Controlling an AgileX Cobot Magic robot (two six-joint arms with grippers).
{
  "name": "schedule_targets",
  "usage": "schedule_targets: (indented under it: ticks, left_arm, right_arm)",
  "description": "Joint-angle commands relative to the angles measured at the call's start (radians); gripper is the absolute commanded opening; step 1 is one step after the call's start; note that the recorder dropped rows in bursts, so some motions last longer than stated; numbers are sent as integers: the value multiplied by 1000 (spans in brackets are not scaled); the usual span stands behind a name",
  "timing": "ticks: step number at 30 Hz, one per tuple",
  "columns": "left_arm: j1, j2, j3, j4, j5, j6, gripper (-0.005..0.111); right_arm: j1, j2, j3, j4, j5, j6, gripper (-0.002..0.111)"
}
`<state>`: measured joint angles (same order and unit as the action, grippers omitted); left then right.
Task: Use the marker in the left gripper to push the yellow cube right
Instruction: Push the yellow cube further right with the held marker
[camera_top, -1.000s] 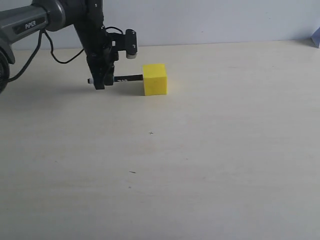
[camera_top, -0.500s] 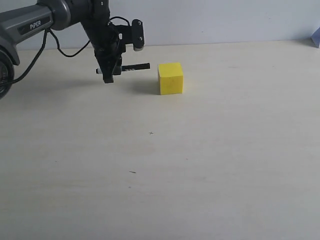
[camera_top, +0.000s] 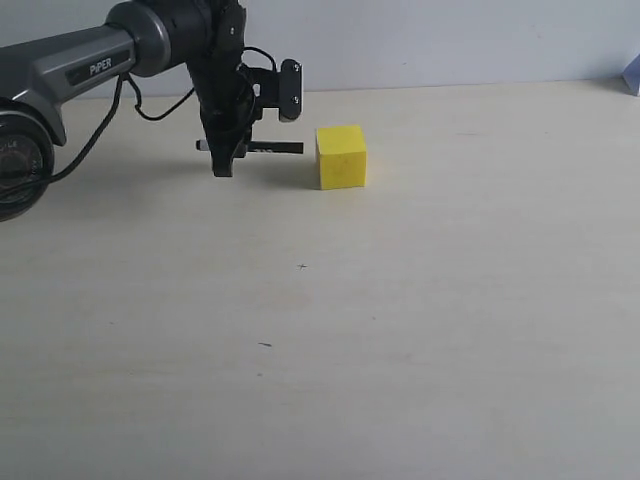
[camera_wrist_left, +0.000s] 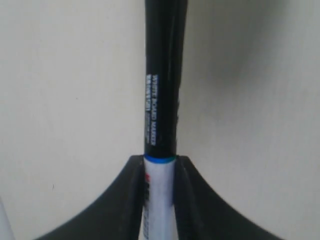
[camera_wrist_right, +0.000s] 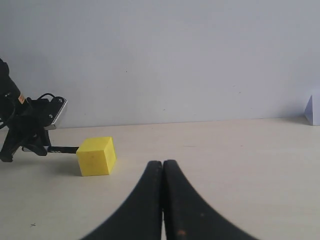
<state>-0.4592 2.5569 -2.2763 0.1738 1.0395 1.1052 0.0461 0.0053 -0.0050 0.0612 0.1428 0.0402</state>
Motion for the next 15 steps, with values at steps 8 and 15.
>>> schedule_targets:
  ticks: [8, 15]
  left_arm:
    - [-73, 0, -31, -2, -47, -29, 0]
    - [-39, 0, -41, 6, 10, -25, 0]
  right_arm:
    - [1, -5, 5, 0, -8, -2, 0]
    - [1, -5, 5, 0, -8, -2, 0]
